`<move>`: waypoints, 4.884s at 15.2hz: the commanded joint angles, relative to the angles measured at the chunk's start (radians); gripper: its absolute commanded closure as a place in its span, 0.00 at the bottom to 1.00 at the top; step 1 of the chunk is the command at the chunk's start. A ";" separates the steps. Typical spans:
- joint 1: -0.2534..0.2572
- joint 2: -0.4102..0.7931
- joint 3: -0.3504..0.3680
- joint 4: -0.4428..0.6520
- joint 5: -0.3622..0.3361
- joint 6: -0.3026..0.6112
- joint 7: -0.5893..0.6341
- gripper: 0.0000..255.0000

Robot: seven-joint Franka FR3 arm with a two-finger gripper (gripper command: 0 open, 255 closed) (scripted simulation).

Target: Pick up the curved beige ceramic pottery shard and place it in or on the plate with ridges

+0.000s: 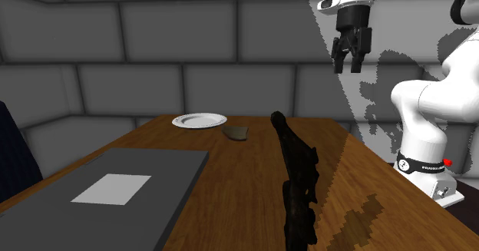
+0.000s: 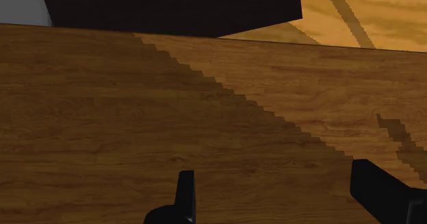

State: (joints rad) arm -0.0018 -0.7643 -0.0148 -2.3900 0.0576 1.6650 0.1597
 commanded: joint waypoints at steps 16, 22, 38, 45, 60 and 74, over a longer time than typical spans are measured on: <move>-0.007 0.450 -0.011 0.057 -0.187 0.521 -0.185 0.00; -0.016 0.660 -0.009 0.169 -0.274 0.677 -0.220 0.00; -0.027 0.883 -0.018 0.270 -0.357 0.840 -0.220 0.00; -0.027 0.883 -0.018 0.270 -0.357 0.840 -0.220 1.00; -0.027 0.846 -0.013 0.306 -0.335 0.769 -0.247 1.00; -0.115 1.003 -0.015 0.487 -0.040 0.525 -0.524 0.00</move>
State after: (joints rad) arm -0.1170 0.2380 -0.0299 -1.9014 0.0174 2.1877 -0.3640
